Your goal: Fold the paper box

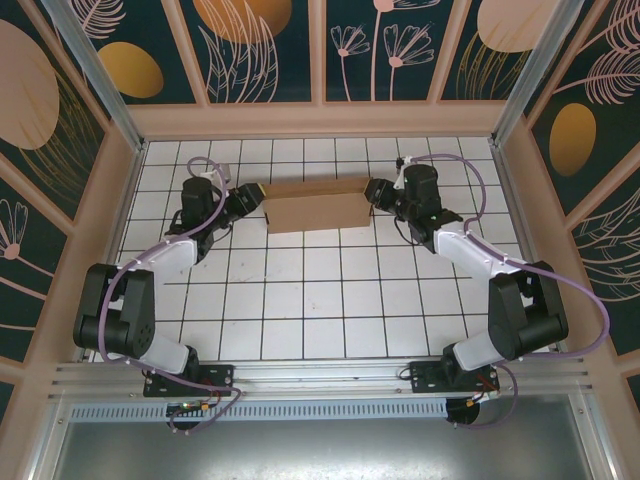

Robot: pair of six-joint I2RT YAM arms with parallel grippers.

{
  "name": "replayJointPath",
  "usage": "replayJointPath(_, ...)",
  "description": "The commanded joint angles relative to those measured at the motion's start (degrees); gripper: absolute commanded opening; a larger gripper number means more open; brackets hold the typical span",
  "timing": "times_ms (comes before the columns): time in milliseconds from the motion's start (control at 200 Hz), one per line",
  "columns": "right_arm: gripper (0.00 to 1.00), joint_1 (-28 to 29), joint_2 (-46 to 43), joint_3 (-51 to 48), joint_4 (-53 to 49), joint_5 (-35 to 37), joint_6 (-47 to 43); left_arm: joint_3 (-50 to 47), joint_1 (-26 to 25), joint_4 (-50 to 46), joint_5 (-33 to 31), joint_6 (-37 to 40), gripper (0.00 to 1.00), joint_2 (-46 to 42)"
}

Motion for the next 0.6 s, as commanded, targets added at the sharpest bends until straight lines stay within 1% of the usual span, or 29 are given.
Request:
replayJointPath(0,0.34,0.7,1.8,-2.6,-3.3,1.9,-1.8,-3.3,-1.6,-2.0,-0.9,0.5,0.44,2.0)
replayJointPath(150,0.34,0.7,2.8,-4.8,-2.2,2.2,-1.6,-4.5,-1.6,-3.8,-4.2,1.3,0.40,2.5)
replayJointPath(280,0.30,0.6,3.6,-6.6,-0.6,0.6,-0.5,-4.0,-1.6,-5.9,-6.4,2.5,0.33,2.6)
replayJointPath(325,0.29,0.5,4.3,-6.9,-0.3,-0.4,-0.1,-3.8,-1.6,-6.4,-6.7,2.9,0.31,2.9)
replayJointPath(400,0.28,0.4,5.2,-6.9,-0.3,-2.2,0.1,-3.5,-1.6,-6.5,-6.4,3.1,0.31,3.4)
replayJointPath(495,0.27,0.3,5.0,-5.9,-0.7,-6.1,-1.1,-3.3,-1.7,-5.9,-5.4,3.2,0.26,3.3)
replayJointPath(595,0.27,0.2,3.5,-5.1,-1.5,-8.5,-2.1,-2.8,-1.9,-5.5,-4.9,3.5,0.21,2.5)
